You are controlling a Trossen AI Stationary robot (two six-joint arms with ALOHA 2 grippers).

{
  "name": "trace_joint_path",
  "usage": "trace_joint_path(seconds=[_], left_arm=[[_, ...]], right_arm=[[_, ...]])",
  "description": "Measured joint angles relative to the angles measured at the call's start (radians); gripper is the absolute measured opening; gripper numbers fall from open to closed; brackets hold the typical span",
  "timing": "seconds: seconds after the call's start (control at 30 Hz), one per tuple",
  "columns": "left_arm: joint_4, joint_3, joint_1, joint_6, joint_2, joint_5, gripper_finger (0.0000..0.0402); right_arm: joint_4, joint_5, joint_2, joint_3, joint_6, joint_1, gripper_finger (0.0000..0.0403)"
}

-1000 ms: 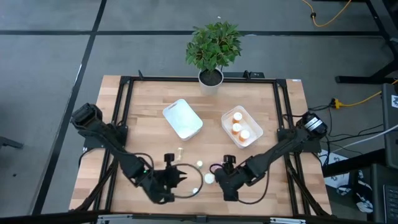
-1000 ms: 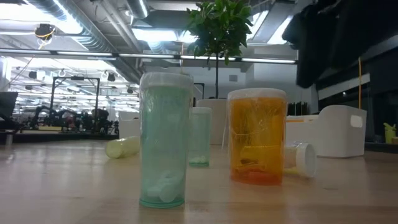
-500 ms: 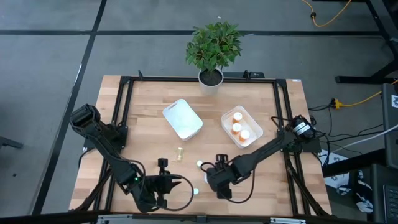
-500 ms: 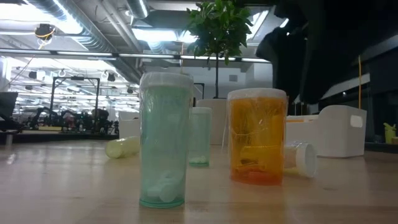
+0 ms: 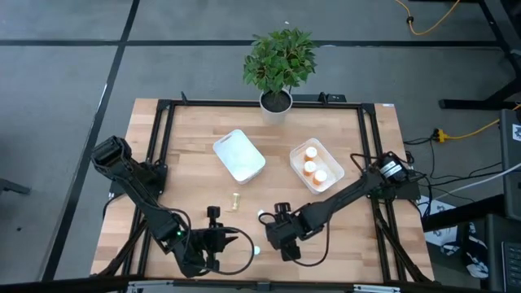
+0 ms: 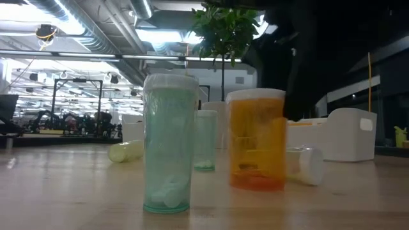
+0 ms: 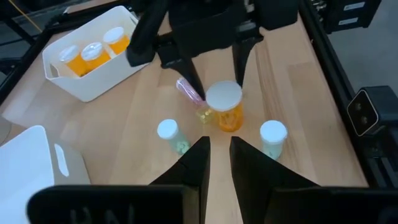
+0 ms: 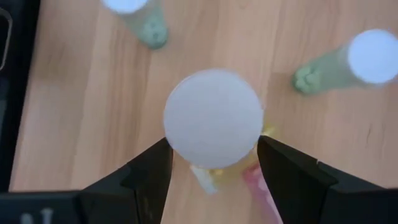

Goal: Pick and place medicine bottles into bin by pill shape (circle, oval)
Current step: Put the orange pill bottle into the right white bin

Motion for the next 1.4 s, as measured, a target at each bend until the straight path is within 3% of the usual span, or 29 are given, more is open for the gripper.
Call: trace_joint_path(seconds=[0.8,1.17,1.4], left_arm=[[0.0,0.0,0.0,0.0,0.0,0.001,0.0055],[0.0,0.0,0.0,0.0,0.0,0.001,0.0055],[0.0,0.0,0.0,0.0,0.0,0.001,0.0055]], right_arm=[[0.014,-0.018,0.0,0.0,-0.013,-0.014,0.0237],[0.02,-0.018,0.0,0.0,0.031,-0.014,0.0311],[0.082,-0.017,0.0,-0.001,0.027,-0.014,0.0317]])
